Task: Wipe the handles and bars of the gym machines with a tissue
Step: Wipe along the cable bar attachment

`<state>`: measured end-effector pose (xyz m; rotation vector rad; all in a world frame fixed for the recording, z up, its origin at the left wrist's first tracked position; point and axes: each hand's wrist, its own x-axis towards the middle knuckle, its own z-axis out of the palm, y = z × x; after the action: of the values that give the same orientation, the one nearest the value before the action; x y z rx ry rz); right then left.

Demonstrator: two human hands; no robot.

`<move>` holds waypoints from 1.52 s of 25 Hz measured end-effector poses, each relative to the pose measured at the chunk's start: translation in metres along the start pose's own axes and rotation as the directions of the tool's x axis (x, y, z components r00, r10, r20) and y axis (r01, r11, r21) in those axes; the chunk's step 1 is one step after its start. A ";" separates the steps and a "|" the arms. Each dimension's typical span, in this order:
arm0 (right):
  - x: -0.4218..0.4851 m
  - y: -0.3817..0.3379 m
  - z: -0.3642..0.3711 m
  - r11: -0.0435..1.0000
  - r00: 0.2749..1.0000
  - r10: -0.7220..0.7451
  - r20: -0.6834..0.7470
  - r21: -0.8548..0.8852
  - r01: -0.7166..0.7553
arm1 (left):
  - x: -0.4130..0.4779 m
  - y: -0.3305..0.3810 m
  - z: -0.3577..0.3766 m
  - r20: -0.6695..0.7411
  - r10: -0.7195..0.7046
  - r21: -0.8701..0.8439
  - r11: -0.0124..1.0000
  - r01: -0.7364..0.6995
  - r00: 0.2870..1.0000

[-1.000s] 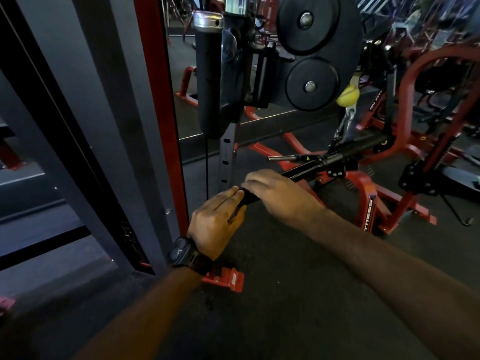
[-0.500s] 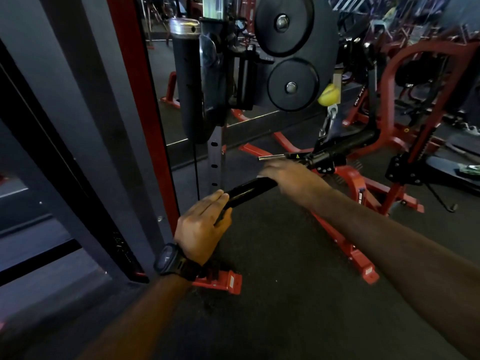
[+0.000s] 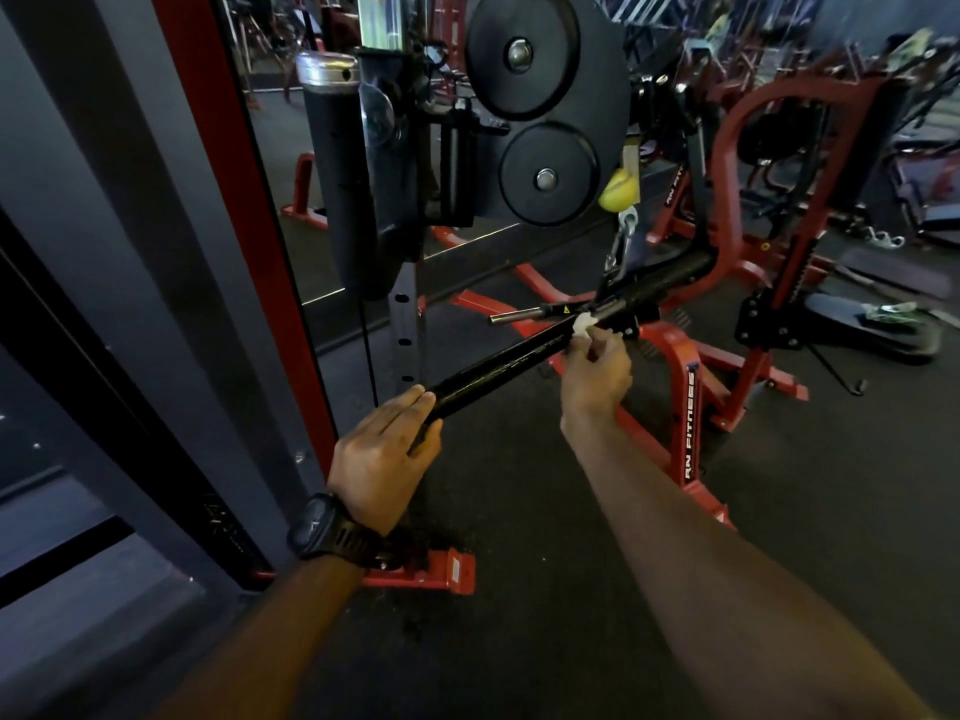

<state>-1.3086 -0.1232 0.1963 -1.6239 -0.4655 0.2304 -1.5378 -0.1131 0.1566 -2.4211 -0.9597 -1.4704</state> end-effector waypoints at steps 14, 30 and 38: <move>-0.124 -0.003 0.022 0.989 0.927 -0.126 0.352 0.116 0.090 | 0.009 -0.030 0.004 0.024 0.004 0.014 1.000 -0.004 1.000; 0.083 0.022 -0.094 0.823 0.841 -0.518 0.155 -0.176 0.540 | 0.096 0.124 0.133 0.259 -0.204 -0.027 0.976 0.218 0.944; 0.118 0.039 -0.088 0.657 0.687 -0.657 0.311 -0.211 0.724 | 0.085 0.094 0.173 0.077 0.031 0.140 0.989 -0.042 0.997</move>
<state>-1.1596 -0.1537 0.1823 -1.6106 -1.3185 -0.2843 -1.3272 -0.0737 0.1582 -2.3934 -0.9934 -1.2622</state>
